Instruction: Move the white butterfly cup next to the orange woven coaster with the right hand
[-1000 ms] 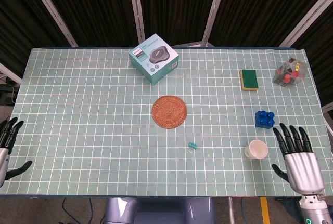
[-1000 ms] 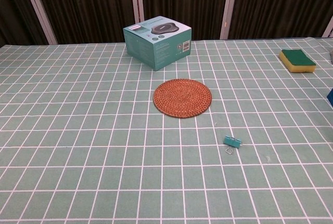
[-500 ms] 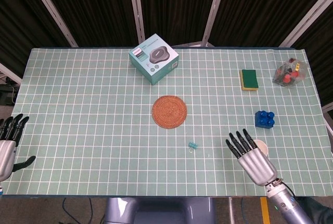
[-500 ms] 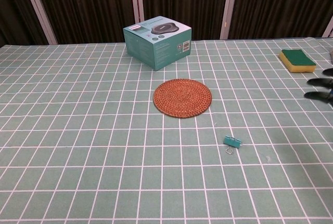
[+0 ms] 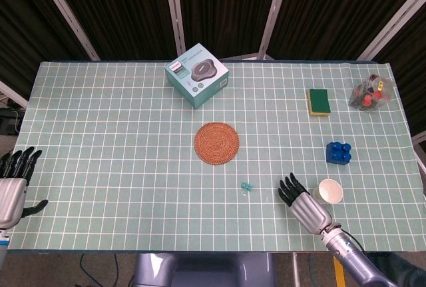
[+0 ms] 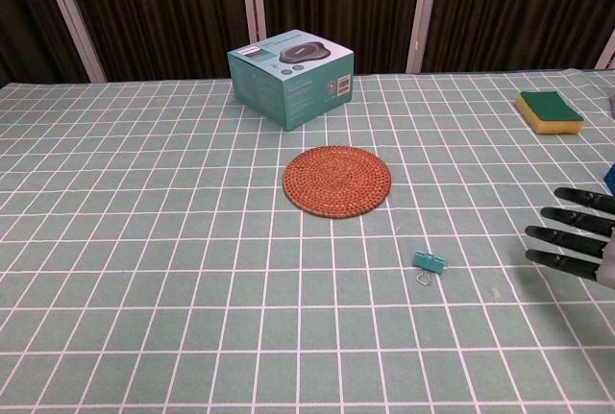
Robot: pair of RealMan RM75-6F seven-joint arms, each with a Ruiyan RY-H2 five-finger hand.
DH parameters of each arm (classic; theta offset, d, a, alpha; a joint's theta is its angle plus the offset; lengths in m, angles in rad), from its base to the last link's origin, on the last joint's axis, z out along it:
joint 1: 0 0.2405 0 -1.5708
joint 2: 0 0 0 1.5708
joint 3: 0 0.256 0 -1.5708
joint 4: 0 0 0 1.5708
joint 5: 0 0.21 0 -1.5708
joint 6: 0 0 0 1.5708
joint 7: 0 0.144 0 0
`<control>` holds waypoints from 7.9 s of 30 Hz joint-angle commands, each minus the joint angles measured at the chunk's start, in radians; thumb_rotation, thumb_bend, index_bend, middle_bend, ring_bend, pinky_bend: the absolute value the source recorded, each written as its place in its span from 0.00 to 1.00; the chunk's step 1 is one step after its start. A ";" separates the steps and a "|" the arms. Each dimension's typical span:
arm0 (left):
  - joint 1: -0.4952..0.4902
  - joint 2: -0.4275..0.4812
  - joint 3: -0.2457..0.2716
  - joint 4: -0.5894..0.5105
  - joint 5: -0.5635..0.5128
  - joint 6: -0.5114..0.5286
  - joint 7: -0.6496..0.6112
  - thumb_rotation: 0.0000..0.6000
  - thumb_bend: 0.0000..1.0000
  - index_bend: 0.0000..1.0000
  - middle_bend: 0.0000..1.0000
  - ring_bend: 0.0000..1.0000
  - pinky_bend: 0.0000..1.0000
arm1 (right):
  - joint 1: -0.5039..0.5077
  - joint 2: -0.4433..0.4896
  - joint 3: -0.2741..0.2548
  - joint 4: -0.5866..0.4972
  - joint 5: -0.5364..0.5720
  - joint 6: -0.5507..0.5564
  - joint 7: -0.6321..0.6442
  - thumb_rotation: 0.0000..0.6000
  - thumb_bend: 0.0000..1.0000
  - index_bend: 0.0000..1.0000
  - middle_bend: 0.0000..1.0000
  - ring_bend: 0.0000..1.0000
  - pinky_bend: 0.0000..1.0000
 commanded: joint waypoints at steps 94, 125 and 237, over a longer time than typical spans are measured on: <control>-0.042 0.014 -0.002 0.018 -0.076 -0.051 -0.053 1.00 0.00 0.00 0.00 0.00 0.00 | 0.294 -0.047 0.006 0.110 0.059 0.013 0.858 1.00 0.05 0.00 0.00 0.00 0.00; -0.053 0.009 -0.007 0.035 -0.105 -0.064 -0.055 1.00 0.00 0.00 0.00 0.00 0.00 | 0.324 -0.230 0.020 0.170 0.181 -0.084 -0.069 1.00 0.08 0.00 0.00 0.00 0.16; -0.041 0.034 0.019 -0.005 -0.056 -0.036 -0.074 1.00 0.00 0.00 0.00 0.00 0.00 | 0.206 -0.181 -0.002 -0.106 0.188 0.186 1.066 1.00 0.24 0.00 0.00 0.00 0.05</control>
